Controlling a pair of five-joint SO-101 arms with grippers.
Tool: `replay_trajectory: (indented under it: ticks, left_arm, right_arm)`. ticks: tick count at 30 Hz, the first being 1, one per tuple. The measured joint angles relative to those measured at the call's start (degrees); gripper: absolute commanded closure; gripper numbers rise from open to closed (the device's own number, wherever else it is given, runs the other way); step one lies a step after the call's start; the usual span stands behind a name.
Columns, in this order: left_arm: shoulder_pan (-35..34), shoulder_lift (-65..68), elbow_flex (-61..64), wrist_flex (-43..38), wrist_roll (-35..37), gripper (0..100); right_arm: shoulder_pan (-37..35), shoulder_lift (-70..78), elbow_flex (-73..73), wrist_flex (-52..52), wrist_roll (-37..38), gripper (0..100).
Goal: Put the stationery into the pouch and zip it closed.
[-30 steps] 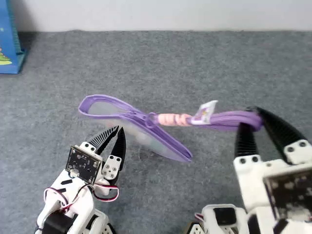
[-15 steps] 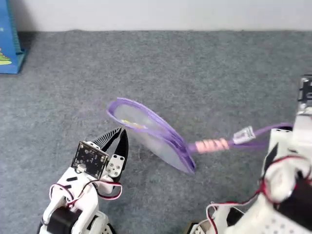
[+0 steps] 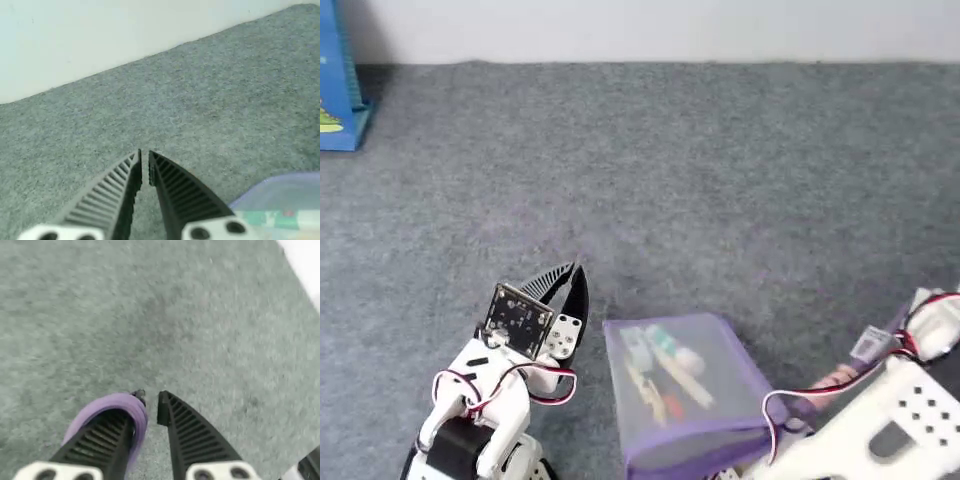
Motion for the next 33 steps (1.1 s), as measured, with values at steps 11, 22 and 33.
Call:
replay_trajectory:
  ticks: [11, 22, 33]
  left_arm:
    - [0.0, 0.0, 0.9, 0.0, 0.0, 97]
    - [0.0, 0.0, 2.2, 0.0, 0.0, 92]
    - [0.0, 0.0, 2.3, 0.0, 0.0, 92]
  right_arm:
    - [-0.8, 0.1, 9.7, -13.9, 0.0, 91.8]
    - [-15.8, 0.1, 10.7, -7.1, 5.1, 73.8]
    - [-20.6, 0.1, 9.1, 13.7, 8.6, 73.9]
